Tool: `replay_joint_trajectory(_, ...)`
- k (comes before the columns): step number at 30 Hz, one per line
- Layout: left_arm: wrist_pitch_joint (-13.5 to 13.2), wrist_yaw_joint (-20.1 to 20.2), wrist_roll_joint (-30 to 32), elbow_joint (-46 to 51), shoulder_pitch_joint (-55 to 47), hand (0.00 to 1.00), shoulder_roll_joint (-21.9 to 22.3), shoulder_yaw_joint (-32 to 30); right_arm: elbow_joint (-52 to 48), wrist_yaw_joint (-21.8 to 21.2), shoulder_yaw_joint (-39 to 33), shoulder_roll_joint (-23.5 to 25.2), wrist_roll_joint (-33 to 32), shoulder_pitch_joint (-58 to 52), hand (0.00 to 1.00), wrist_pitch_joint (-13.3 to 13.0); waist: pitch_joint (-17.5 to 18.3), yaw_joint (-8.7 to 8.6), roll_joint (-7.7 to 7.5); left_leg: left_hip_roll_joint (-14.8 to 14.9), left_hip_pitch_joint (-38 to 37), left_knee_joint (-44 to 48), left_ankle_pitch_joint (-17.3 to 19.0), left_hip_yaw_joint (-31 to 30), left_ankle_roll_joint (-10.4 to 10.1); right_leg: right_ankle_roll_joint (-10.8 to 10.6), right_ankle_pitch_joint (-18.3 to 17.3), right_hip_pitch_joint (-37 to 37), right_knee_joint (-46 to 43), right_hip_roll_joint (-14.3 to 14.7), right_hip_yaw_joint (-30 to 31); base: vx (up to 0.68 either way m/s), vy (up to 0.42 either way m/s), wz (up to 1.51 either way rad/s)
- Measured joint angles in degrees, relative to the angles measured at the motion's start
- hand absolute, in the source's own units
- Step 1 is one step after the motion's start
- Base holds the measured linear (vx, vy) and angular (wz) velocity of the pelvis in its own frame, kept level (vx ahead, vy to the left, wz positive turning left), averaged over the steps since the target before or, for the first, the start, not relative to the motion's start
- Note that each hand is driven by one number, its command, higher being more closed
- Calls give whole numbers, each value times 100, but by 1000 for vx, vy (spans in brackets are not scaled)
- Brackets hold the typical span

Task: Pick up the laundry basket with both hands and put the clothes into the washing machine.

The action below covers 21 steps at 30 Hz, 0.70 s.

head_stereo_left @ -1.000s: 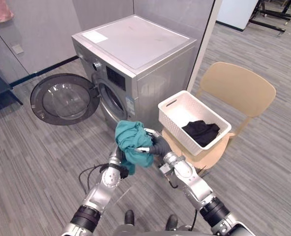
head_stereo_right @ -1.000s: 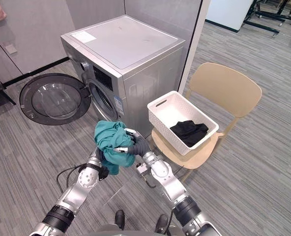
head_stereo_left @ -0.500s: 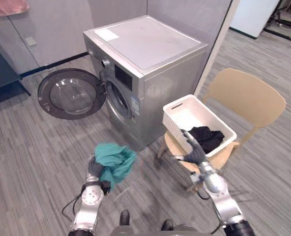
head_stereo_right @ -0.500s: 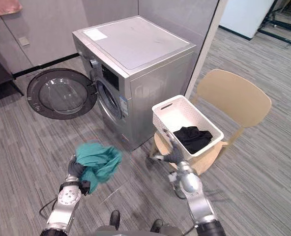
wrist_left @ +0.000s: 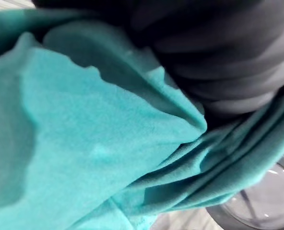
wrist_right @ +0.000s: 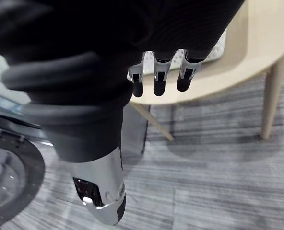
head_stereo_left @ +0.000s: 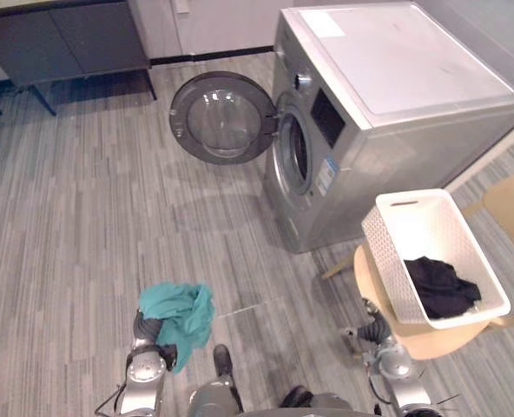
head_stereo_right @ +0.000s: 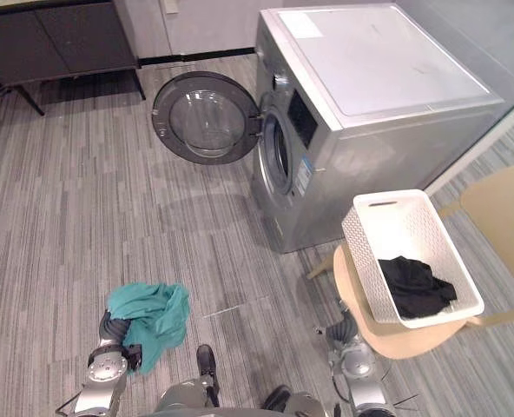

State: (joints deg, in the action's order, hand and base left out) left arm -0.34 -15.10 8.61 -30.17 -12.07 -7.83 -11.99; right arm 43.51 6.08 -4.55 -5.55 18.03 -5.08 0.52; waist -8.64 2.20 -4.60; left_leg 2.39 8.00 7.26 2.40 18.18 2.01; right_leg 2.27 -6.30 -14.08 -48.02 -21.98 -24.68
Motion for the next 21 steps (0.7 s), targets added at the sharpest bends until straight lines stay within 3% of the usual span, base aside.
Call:
replay_joint_trajectory(1,2,0,0,-2,-32,100,-47,5,125,7,-1,46,-2,-39,0,3,-96,-76,76,39,-89,39,72,-197,63,-340,-258,-242,-276,293,575,127,99,57)
replay_joint_trajectory(3,3,-9,-3,-6,-13,100,-123,-8,214,21,-2,88,-18,-69,0,3,-126,-170,56,39,-146,-56,79,-390,74,-487,-505,-617,-75,670,765,161,85,57)
replay_joint_trajectory(5,3,-1,-3,-41,94,100,-144,24,235,60,-20,90,-83,-102,0,-5,-241,-249,-51,-84,-290,-192,86,-523,80,-571,-466,-909,918,959,727,173,29,53)
replay_joint_trajectory(7,4,4,-2,-220,373,100,-96,89,236,115,-16,94,-191,-82,0,-9,-351,-410,-35,-185,-389,-318,92,-797,90,-706,13,-870,2641,1220,715,202,-26,77)
replay_joint_trajectory(8,4,11,1,-292,524,100,-78,150,242,134,-36,99,-224,-95,0,-5,-401,-505,-75,-330,-491,-433,93,-981,88,-877,559,-798,3862,1227,739,278,-69,81)
replay_joint_trajectory(10,4,11,5,-318,658,100,-76,273,244,140,-170,169,-229,-99,0,16,-487,-573,-280,-638,-793,-489,271,-1198,-31,-976,870,-816,4560,970,857,364,-142,78)
replay_joint_trajectory(11,2,12,9,-318,654,100,-76,286,243,139,-184,182,-230,-97,0,21,-477,-590,-301,-666,-849,-439,365,-1271,-51,-927,897,-819,4587,946,939,415,-212,67)
replay_joint_trajectory(12,-1,12,61,-315,638,100,-57,296,229,137,-243,200,-244,-120,0,33,-465,-606,-256,-598,-896,-162,664,-1404,-110,-649,1064,-821,4349,972,1076,486,-245,50)
replay_joint_trajectory(13,-3,12,99,-310,577,100,46,293,109,139,-300,157,-273,-176,0,50,-451,-602,-85,-289,-1020,83,969,-1438,-264,-378,1048,-798,3813,1182,1007,522,-248,37)
replay_joint_trajectory(14,-6,9,103,-266,413,100,99,268,7,139,-275,128,-272,-227,0,58,-429,-559,62,-111,-1090,388,1055,-1415,-460,-251,911,-706,3613,1297,911,608,-231,39)
replay_joint_trajectory(15,-4,26,105,-127,330,100,100,228,-131,131,-238,133,-271,-264,0,61,-448,-648,112,242,-415,2237,1250,-1266,-628,-153,932,-545,3329,1419,751,591,-308,17)
replay_joint_trajectory(16,3,31,101,-37,246,100,254,227,-270,131,-207,94,-275,-310,0,86,-455,-518,335,797,156,3845,834,-1060,-580,62,787,-306,3243,1763,703,707,-367,-8)
replay_joint_trajectory(17,6,27,101,18,174,100,342,194,-363,135,-204,62,-276,-321,0,100,-443,-407,430,1077,303,4382,447,-958,-456,181,660,-154,3254,1963,762,710,-364,-84)
replay_joint_trajectory(18,9,24,101,51,124,100,443,124,-585,148,-166,68,-284,-313,0,95,-434,-274,490,1482,576,5139,-358,-829,-487,321,492,115,3290,2205,947,641,-226,-91)
replay_joint_trajectory(19,9,27,101,57,150,100,473,134,-667,161,-126,86,-291,-290,0,94,-435,-236,485,1579,699,5406,-252,-751,-486,342,459,210,3291,2286,1049,627,-209,-109)
replay_joint_trajectory(20,8,31,101,75,249,100,530,134,-779,163,-113,138,-345,-197,0,98,-437,-130,414,1687,973,5610,260,-520,-523,393,395,440,3457,2395,1315,566,-206,-90)
replay_joint_trajectory(21,7,34,101,130,320,100,550,139,-846,161,-113,150,-397,-162,0,100,-445,-114,364,1675,1080,5441,485,-419,-567,394,398,613,3658,2434,1489,539,-191,-87)
